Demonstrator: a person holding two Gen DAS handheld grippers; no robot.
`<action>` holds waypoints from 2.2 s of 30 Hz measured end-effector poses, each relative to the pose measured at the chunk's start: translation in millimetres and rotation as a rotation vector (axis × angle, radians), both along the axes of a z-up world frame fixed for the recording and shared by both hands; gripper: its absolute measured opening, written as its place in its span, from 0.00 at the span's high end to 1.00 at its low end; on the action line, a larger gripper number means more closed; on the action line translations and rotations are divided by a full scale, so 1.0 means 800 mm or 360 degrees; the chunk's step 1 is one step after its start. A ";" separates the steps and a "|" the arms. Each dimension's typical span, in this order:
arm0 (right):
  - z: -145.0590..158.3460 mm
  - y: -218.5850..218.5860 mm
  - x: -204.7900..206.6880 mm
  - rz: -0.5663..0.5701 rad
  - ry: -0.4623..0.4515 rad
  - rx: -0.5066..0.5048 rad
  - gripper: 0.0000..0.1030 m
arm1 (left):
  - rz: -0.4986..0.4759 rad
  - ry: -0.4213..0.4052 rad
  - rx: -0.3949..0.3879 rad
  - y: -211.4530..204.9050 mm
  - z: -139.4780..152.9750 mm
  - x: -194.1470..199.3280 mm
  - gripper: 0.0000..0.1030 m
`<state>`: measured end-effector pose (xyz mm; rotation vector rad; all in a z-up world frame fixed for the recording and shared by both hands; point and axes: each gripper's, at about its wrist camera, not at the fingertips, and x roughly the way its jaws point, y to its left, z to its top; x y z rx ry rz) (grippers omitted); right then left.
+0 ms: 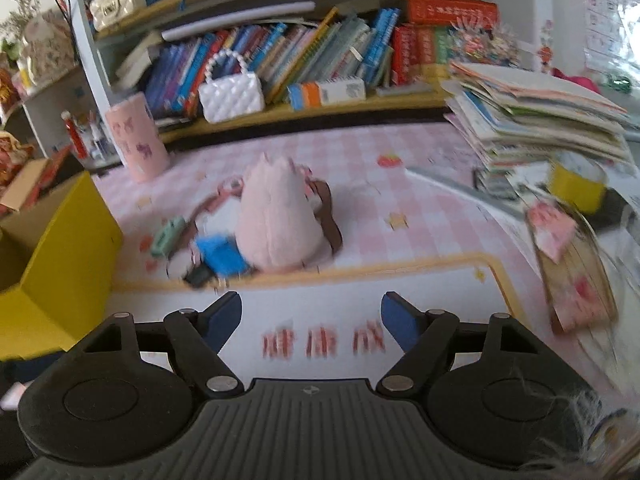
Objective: Organize objects
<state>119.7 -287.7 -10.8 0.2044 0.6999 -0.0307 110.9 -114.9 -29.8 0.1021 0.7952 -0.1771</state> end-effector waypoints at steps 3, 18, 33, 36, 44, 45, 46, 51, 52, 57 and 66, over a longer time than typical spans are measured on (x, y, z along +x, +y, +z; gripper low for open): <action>0.005 -0.012 0.028 0.0069 -0.0018 0.0037 0.25 | -0.0001 0.0010 0.0001 -0.014 -0.004 0.017 0.33; -0.024 -0.016 0.155 0.0259 0.0041 0.0033 0.25 | 0.0078 0.0008 0.0137 -0.057 -0.044 0.132 0.61; -0.042 -0.017 0.198 0.0315 0.0070 0.0090 0.49 | 0.0019 -0.0070 0.0305 -0.081 -0.058 0.157 0.91; -0.033 -0.025 0.183 0.0271 0.0041 0.0083 0.49 | 0.0023 -0.0083 0.0272 -0.075 -0.051 0.151 0.98; -0.015 -0.026 0.120 0.0199 0.0010 0.0062 0.49 | 0.0000 -0.0122 0.0132 -0.060 -0.023 0.117 1.00; -0.013 -0.025 0.110 0.0194 0.0008 0.0056 0.49 | -0.0002 -0.0127 0.0115 -0.057 -0.019 0.112 1.00; -0.012 -0.023 0.100 0.0189 0.0008 0.0051 0.49 | -0.0001 -0.0130 0.0097 -0.053 -0.016 0.106 1.00; -0.007 -0.013 0.059 0.0157 0.0021 0.0036 0.49 | 0.0020 -0.0112 0.0001 -0.030 -0.006 0.073 1.00; -0.007 -0.010 0.050 0.0154 0.0019 0.0029 0.49 | 0.0022 -0.0118 -0.0015 -0.025 -0.003 0.064 1.00; 0.001 0.005 0.008 0.0126 0.0007 0.0003 0.49 | 0.0033 -0.0135 -0.0086 0.005 0.008 0.025 1.00; 0.004 0.058 -0.060 0.0165 0.0051 0.0027 0.49 | 0.0102 -0.0131 -0.0149 0.073 0.016 -0.044 1.00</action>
